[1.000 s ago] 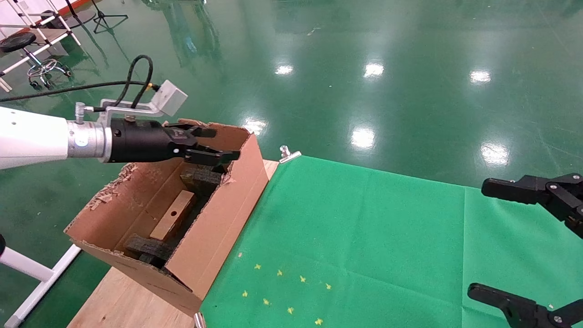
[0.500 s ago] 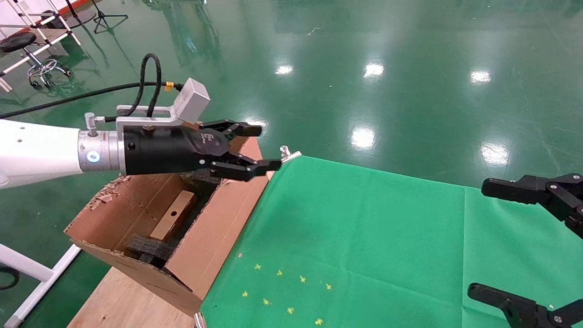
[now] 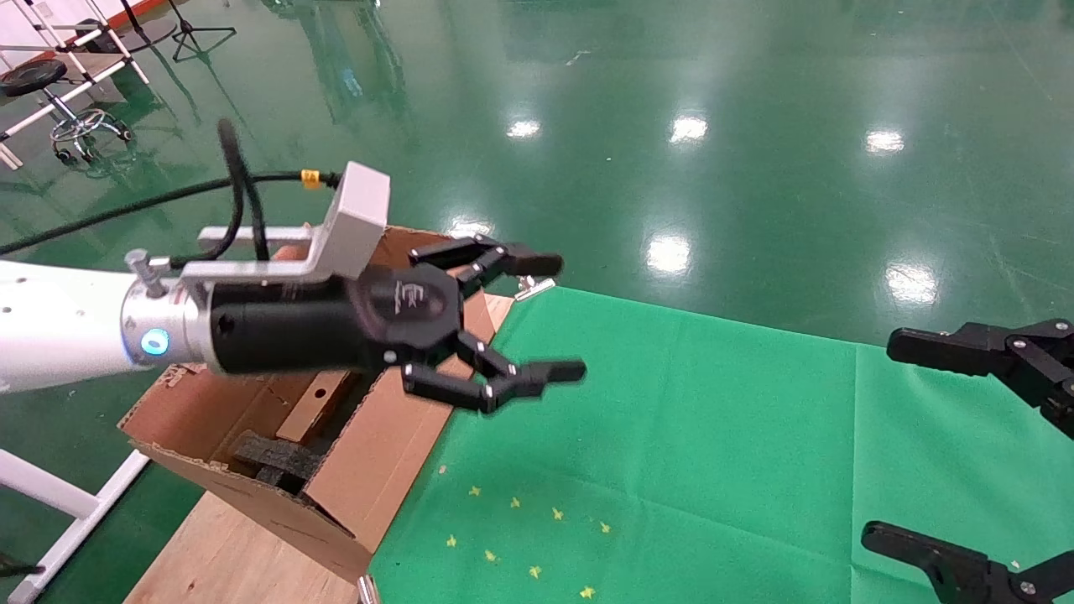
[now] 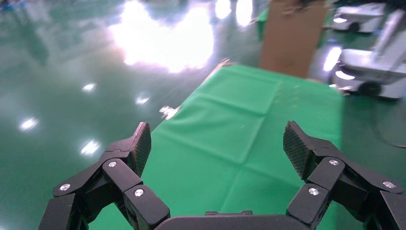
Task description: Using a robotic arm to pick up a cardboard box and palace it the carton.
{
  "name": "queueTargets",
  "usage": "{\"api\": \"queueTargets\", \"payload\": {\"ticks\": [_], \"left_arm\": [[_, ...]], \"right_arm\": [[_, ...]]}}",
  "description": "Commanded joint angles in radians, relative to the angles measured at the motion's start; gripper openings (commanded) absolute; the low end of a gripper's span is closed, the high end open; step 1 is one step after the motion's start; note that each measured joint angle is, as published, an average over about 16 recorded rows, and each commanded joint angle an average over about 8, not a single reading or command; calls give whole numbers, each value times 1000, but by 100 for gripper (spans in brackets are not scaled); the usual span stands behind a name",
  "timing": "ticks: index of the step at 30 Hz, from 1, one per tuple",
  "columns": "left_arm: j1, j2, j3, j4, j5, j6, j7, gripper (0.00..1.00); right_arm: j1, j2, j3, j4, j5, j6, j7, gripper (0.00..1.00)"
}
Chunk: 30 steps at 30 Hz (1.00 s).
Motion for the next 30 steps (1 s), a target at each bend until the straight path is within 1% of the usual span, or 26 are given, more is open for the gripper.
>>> {"api": "queueTargets", "payload": {"ticks": [1,9,13,16,30], "left_arm": [[27,-3,-16,-38,-31,9,7,100],[125,-14,-77,-177,-145,43,32,100],[152,-17,-93,-215,-176,53,38,100],[160,-18,-98,-225,-186,56,39,100],[143,-17,-88,-201,-165,49,36,100]], "right_arm": [[0,0,0,0,0,0,0,100],[0,0,0,0,0,0,0,100],[0,0,0,0,0,0,0,100],[0,0,0,0,0,0,0,100],[0,0,0,0,0,0,0,100]]}}
